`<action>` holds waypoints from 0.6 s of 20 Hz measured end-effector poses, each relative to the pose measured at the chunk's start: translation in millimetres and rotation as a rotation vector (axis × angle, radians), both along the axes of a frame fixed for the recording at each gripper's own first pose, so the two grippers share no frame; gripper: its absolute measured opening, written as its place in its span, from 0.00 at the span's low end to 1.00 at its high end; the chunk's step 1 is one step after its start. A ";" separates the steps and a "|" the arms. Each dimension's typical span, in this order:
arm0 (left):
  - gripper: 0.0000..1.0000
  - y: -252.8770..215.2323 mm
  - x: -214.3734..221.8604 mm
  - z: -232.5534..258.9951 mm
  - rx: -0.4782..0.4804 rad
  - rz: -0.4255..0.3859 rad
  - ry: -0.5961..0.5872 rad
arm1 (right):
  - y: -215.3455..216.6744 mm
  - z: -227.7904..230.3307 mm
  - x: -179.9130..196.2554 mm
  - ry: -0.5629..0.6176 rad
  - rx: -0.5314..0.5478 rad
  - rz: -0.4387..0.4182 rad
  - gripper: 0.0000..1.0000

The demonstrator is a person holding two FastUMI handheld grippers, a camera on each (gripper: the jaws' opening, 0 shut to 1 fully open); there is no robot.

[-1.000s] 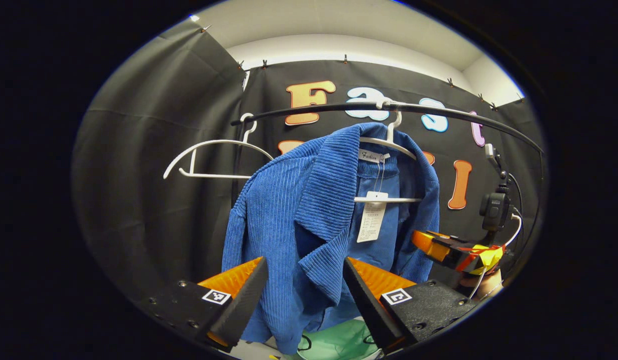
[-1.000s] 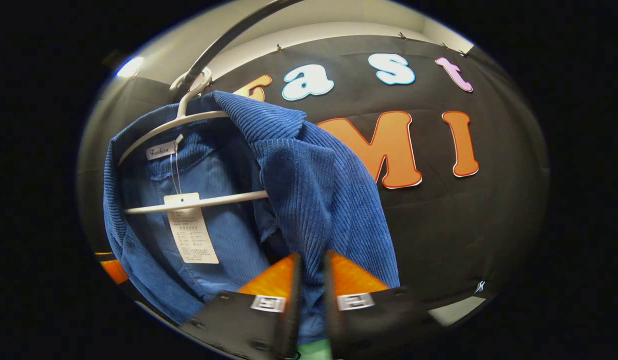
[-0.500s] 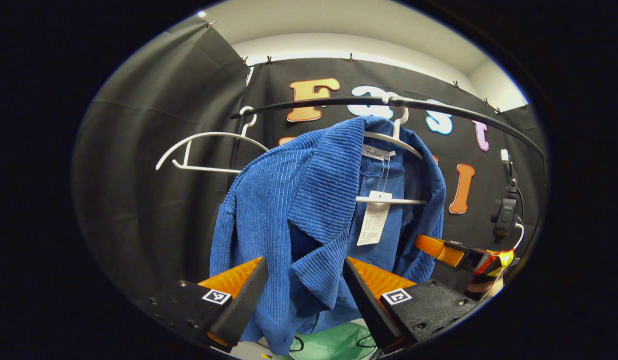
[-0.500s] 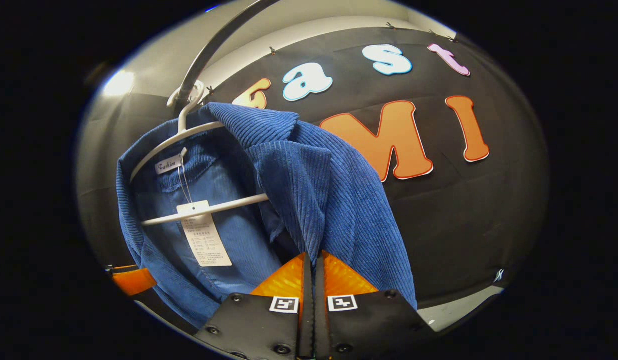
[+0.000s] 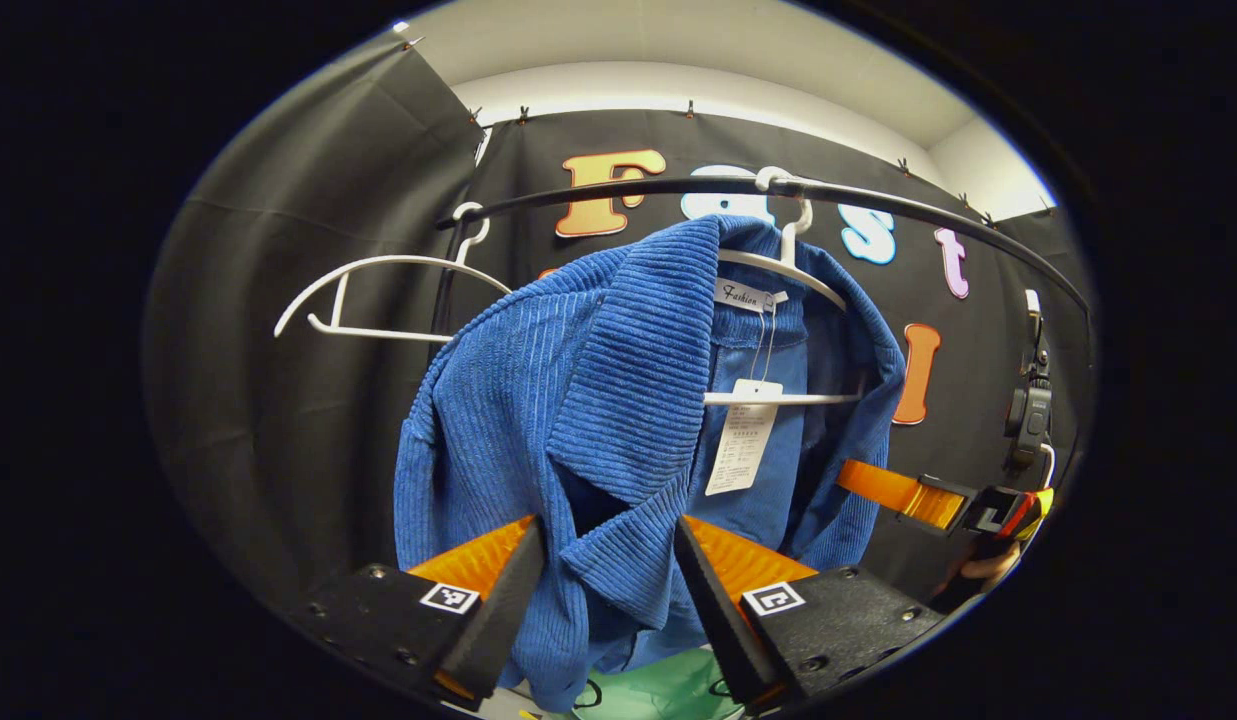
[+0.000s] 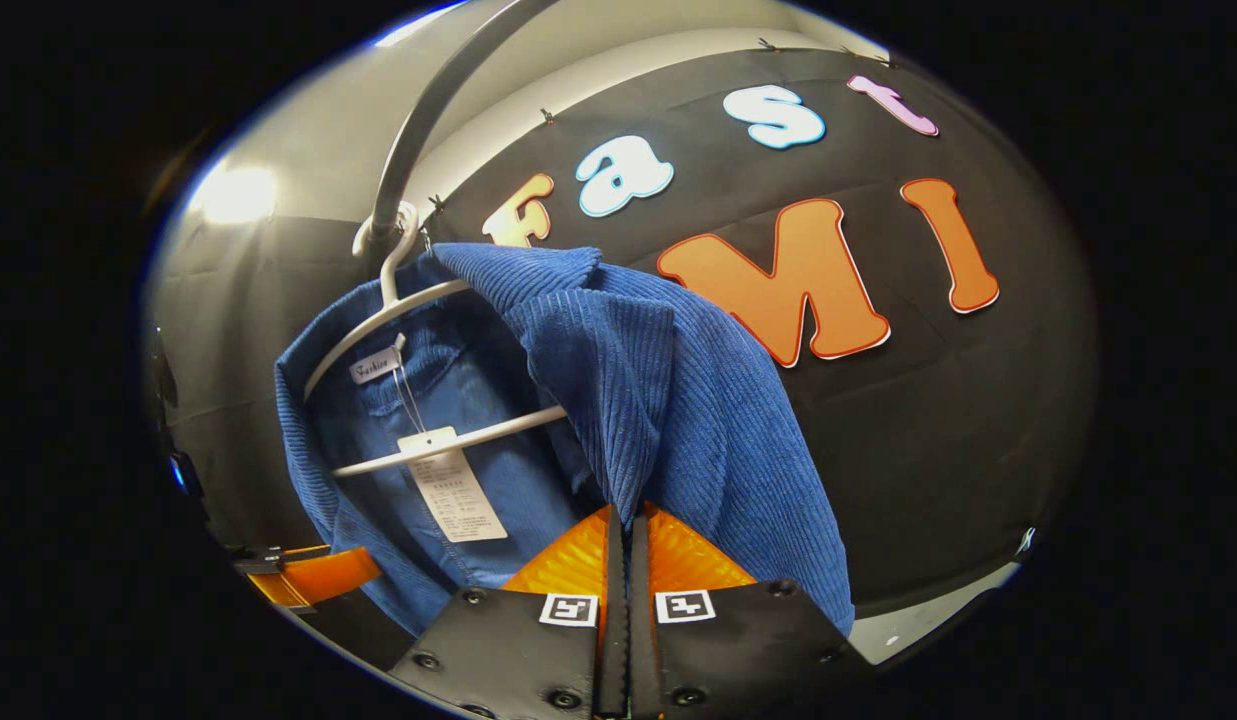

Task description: Grasp the clothes on the hanger with both hands and then place them into the laundry hamper below.

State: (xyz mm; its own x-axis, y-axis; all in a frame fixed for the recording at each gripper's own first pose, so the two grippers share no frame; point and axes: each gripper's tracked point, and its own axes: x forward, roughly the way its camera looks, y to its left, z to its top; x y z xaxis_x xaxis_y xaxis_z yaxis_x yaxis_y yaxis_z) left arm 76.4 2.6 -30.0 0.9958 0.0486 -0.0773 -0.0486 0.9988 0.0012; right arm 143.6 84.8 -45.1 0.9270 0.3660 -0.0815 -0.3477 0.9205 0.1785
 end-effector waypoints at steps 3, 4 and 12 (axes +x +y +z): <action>0.51 2.0 2.0 -1.6 -0.005 -0.008 0.013 | -1.6 5.7 -1.9 -0.008 0.013 0.018 0.08; 0.40 6.1 -1.3 0.9 0.001 0.002 0.017 | -1.8 7.5 -2.3 -0.010 0.017 0.023 0.08; 0.01 2.2 -23.3 23.9 -0.075 -0.070 0.020 | -15.9 11.0 0.2 0.014 -0.006 -0.008 0.08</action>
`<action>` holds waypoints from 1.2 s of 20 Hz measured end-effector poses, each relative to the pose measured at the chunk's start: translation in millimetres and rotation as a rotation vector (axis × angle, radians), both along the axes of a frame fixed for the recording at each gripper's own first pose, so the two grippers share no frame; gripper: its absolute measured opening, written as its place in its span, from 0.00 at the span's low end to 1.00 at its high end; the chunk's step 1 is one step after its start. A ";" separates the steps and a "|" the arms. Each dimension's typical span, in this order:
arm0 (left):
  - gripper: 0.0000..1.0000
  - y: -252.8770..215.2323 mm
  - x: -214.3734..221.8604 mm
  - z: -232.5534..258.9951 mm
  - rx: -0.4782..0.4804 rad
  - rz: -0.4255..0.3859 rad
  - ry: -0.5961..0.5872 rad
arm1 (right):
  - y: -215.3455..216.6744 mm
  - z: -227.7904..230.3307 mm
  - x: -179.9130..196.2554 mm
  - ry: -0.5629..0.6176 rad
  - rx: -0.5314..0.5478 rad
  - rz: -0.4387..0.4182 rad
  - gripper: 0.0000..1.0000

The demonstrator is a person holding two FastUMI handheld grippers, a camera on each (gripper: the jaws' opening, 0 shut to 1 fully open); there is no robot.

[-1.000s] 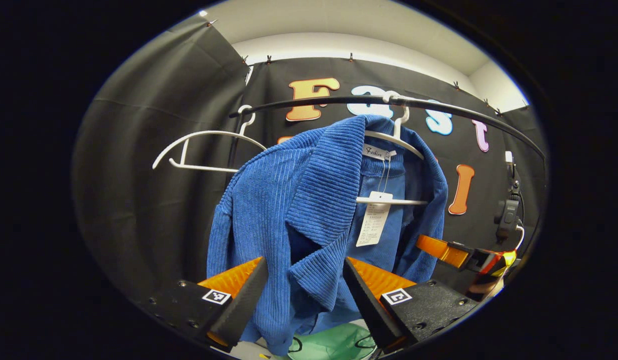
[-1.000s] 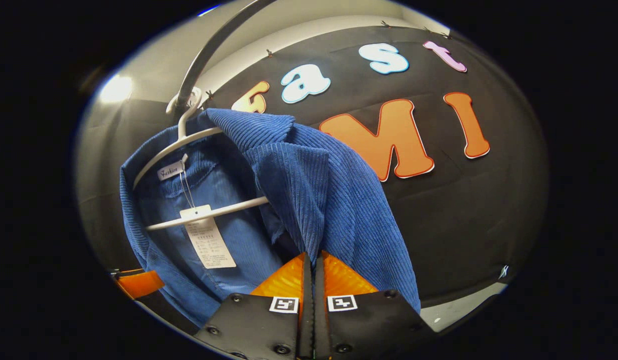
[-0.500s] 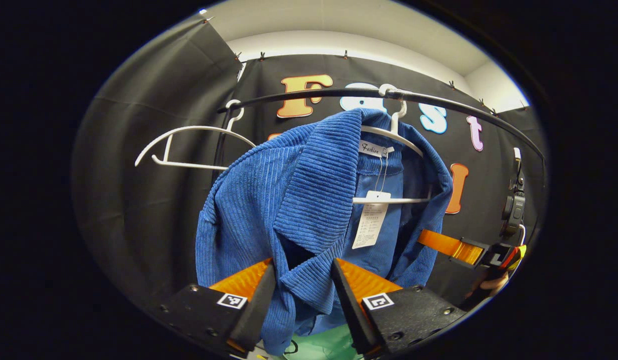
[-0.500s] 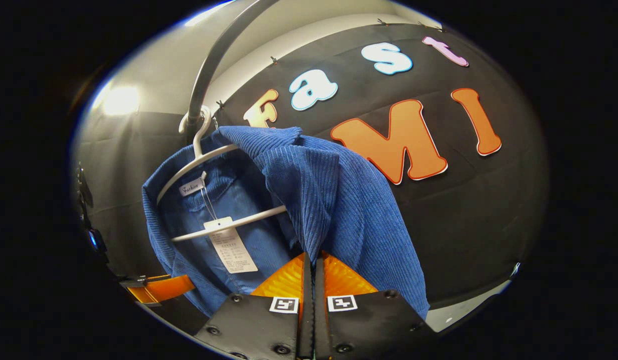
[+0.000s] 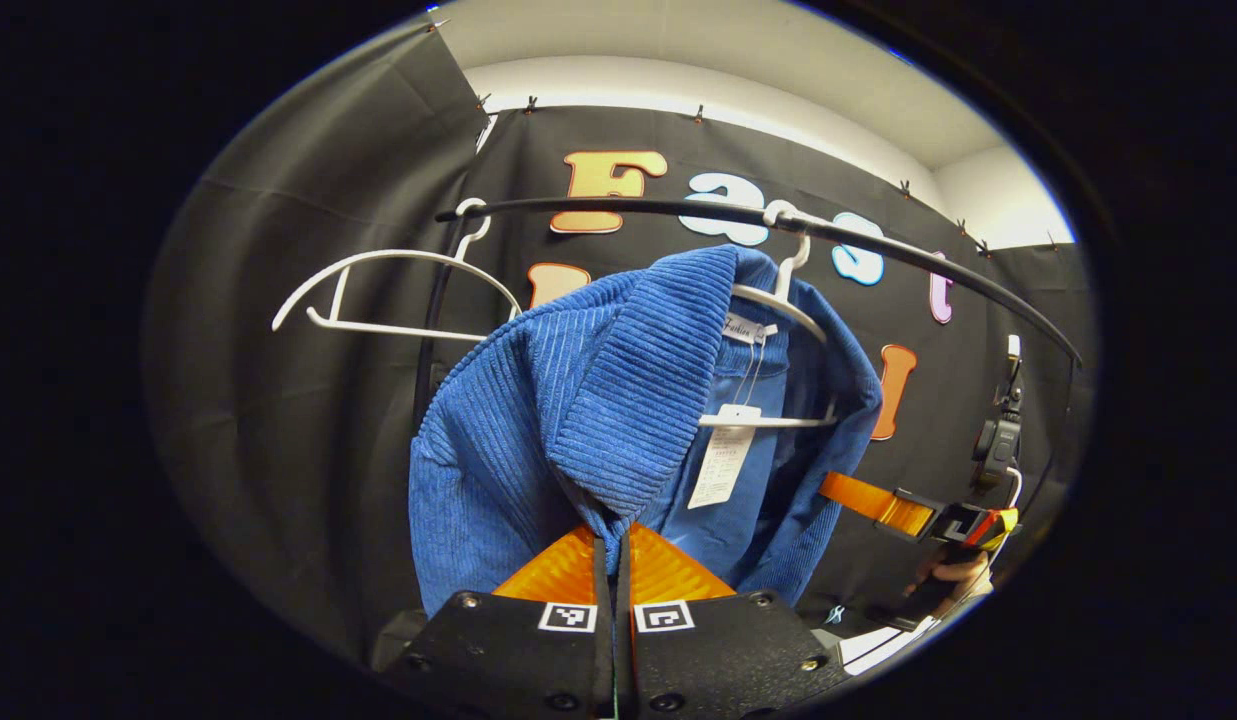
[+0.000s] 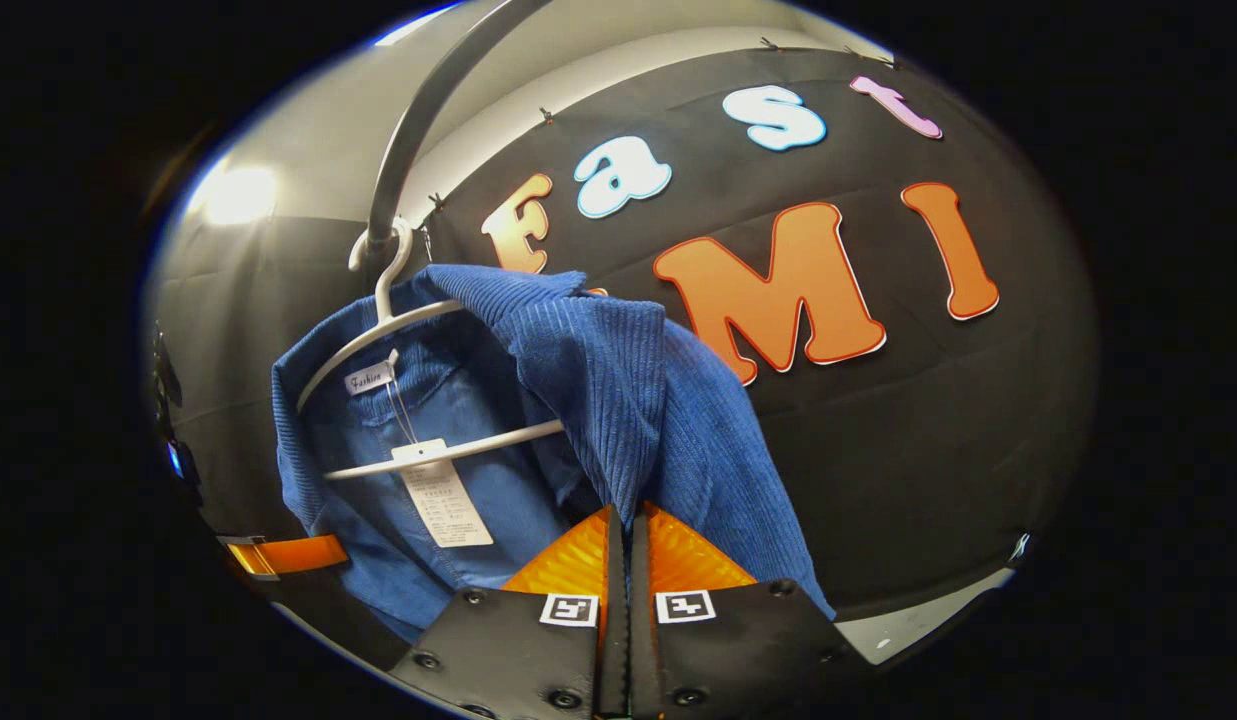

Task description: Grasp the clothes on the hanger with both hands and then place them into the laundry hamper below.

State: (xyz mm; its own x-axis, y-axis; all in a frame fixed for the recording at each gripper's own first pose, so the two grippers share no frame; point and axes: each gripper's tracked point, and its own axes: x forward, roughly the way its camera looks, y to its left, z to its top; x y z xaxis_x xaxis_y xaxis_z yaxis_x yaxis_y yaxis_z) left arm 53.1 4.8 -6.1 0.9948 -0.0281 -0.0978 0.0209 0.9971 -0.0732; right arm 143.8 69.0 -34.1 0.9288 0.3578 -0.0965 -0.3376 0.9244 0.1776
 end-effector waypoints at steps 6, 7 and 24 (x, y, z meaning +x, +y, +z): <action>0.01 -0.4 -15.7 27.6 -0.044 -0.056 -0.022 | 4.1 12.2 -3.1 0.032 0.140 0.087 0.08; 0.01 -0.4 -16.9 32.9 -0.038 -0.067 -0.024 | 5.8 19.5 -3.9 0.036 0.185 0.106 0.08; 0.01 83.8 -41.0 127.5 -0.094 -0.060 -0.169 | -29.6 108.9 13.1 0.000 0.649 0.177 0.07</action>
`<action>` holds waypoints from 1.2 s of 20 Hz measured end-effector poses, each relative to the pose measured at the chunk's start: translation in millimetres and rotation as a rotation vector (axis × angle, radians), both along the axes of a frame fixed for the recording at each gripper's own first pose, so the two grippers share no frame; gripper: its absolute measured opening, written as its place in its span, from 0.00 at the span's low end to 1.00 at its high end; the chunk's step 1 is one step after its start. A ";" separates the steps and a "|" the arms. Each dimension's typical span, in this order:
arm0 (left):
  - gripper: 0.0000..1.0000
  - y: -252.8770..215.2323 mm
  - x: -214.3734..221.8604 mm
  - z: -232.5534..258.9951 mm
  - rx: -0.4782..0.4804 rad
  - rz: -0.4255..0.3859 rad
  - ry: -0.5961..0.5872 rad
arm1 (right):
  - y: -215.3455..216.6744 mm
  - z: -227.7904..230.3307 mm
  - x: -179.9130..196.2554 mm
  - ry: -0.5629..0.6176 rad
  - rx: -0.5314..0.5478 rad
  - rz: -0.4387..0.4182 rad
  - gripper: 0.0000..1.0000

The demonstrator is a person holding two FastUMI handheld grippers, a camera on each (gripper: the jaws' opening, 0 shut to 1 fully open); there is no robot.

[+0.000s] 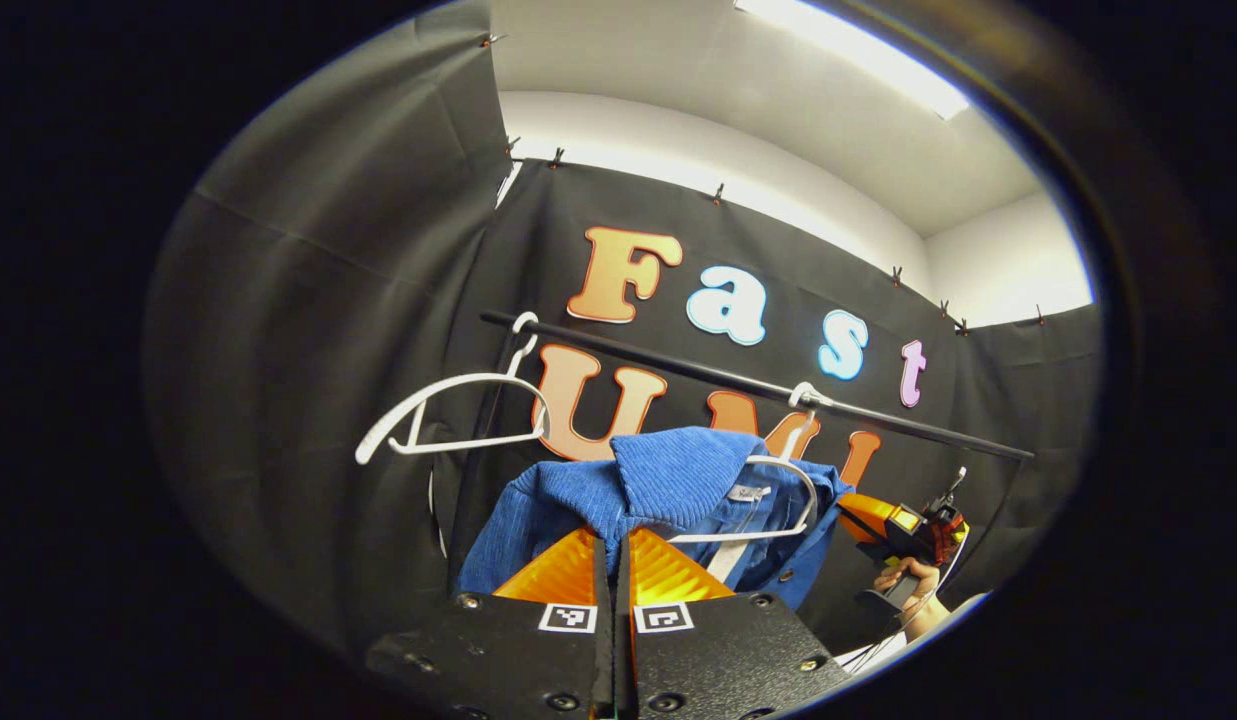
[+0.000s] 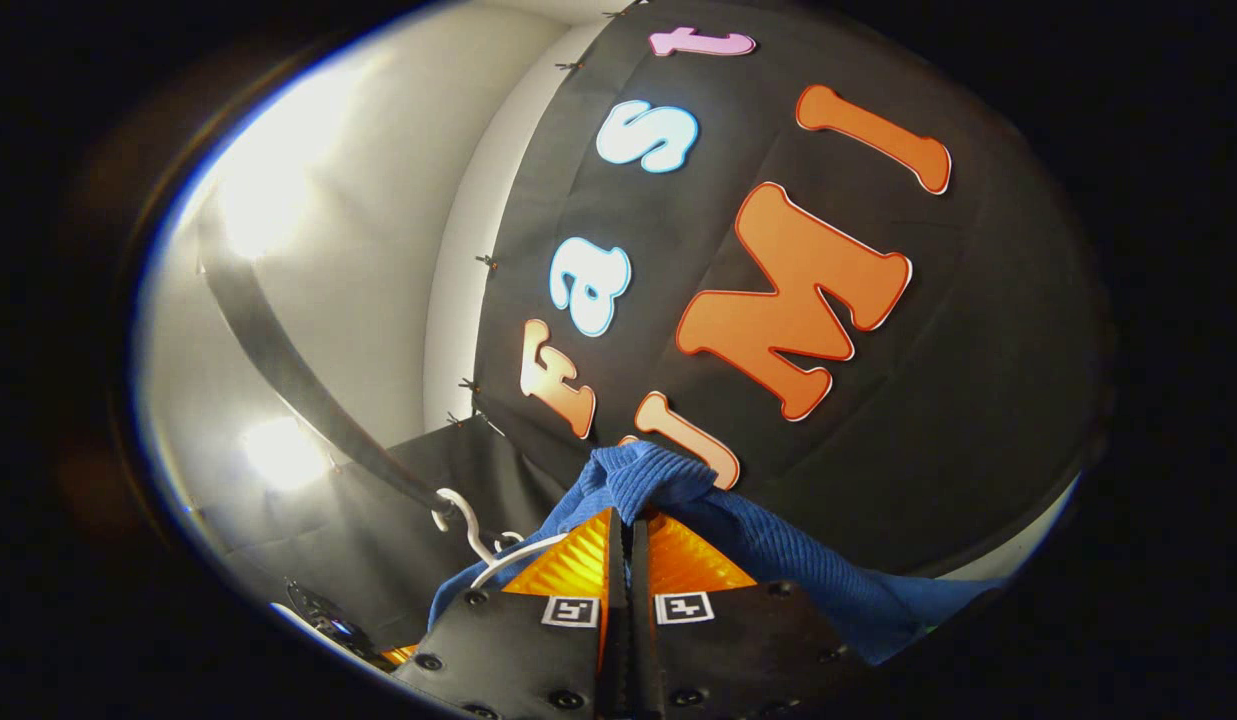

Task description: Grasp the clothes on the hanger with both hands and then place them into the laundry hamper below.

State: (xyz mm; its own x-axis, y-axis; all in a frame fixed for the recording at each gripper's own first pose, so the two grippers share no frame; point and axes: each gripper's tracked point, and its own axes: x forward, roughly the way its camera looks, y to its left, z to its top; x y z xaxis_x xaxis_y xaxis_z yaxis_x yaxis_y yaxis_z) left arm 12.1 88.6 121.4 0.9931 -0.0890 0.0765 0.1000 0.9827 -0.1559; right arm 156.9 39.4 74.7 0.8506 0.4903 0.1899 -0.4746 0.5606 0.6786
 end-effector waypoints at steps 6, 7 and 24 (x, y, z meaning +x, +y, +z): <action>0.01 16.8 5.4 30.3 0.053 -0.028 -0.050 | -19.7 7.0 11.5 0.005 -0.007 -0.063 0.07; 0.01 20.2 6.5 35.1 0.057 -0.034 -0.061 | -23.0 7.5 15.5 0.008 -0.009 -0.073 0.07; 0.02 91.0 63.5 -6.7 -0.007 -0.001 0.045 | -56.6 -49.4 44.9 0.153 -0.153 -0.226 0.07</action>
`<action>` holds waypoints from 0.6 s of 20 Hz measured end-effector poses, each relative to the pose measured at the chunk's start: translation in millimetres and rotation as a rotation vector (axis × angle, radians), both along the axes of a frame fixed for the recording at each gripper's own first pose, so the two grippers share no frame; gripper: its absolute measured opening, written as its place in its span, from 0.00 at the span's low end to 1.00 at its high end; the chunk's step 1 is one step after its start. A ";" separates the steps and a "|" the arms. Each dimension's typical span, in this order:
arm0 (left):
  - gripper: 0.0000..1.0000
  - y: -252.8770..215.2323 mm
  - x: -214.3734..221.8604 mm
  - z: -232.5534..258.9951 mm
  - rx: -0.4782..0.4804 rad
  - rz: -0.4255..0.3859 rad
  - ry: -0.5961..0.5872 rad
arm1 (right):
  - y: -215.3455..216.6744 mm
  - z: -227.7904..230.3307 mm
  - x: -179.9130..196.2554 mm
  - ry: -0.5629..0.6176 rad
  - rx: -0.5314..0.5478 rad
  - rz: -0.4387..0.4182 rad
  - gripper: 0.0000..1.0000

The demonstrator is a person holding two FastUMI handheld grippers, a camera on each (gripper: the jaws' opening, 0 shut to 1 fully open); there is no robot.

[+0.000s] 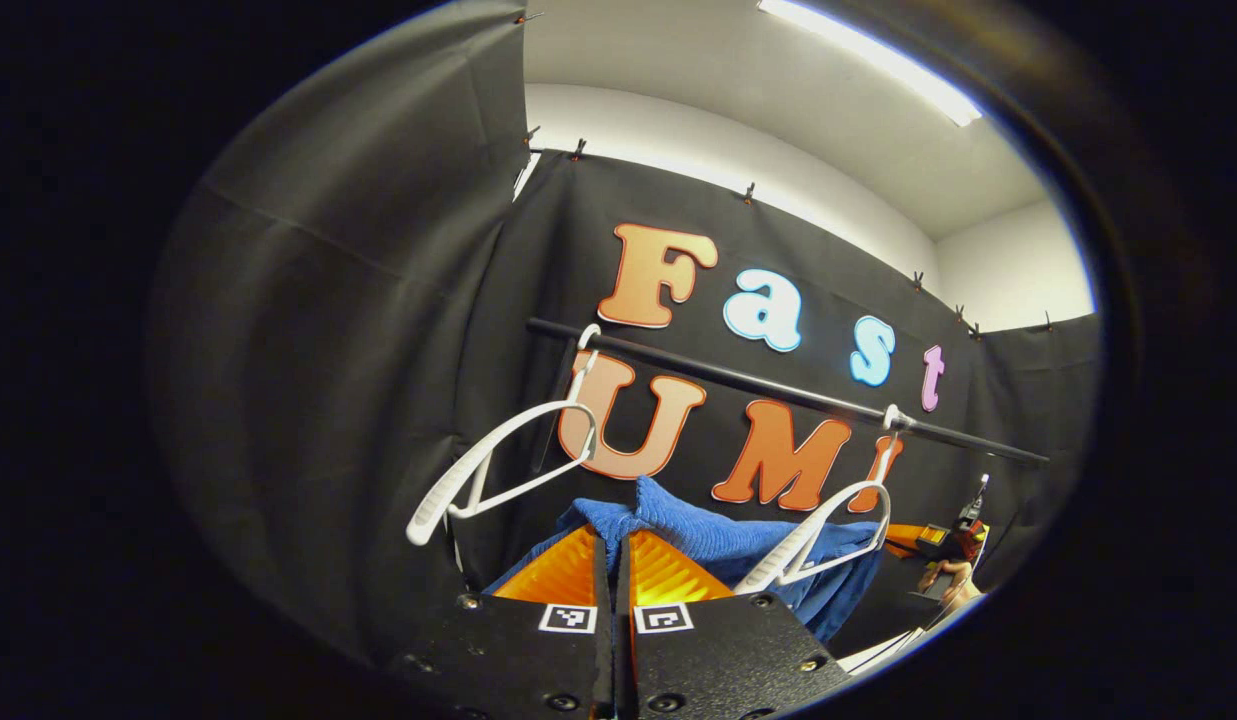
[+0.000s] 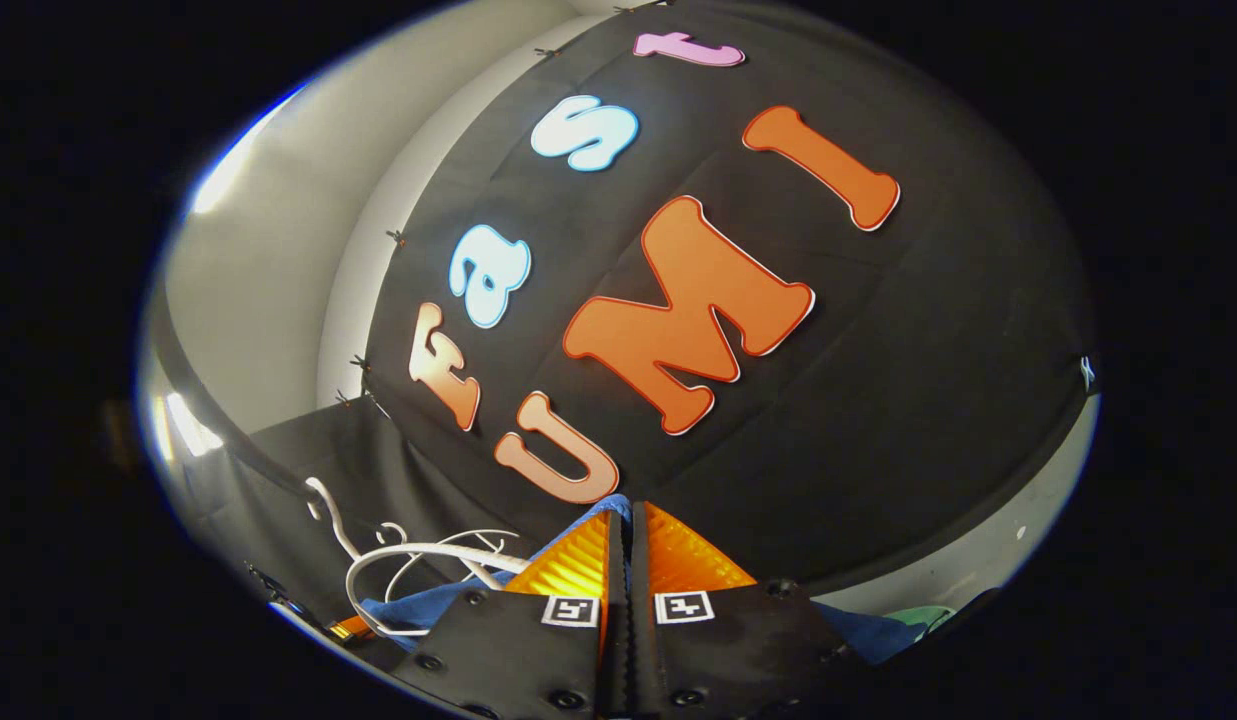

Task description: Grasp the clothes on the hanger with both hands and then place them into the laundry hamper below.

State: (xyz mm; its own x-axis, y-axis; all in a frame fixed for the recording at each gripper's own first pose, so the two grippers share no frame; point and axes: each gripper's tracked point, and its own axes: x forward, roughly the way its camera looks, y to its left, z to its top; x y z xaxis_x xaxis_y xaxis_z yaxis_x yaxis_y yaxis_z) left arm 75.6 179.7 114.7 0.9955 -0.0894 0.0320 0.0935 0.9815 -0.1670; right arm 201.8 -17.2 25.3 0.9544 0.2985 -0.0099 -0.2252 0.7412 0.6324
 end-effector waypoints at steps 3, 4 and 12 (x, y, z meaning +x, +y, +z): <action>0.01 5.5 -0.6 -22.0 -0.019 0.005 0.035 | -1.7 -16.8 -2.7 0.033 0.002 0.001 0.07; 0.01 6.7 -1.4 -27.6 -0.021 0.008 0.046 | -2.3 -21.6 -3.4 0.042 0.000 -0.001 0.07; 0.01 4.6 -14.2 -75.6 -0.034 0.022 0.127 | -12.5 -56.2 -26.5 0.106 -0.086 -0.013 0.07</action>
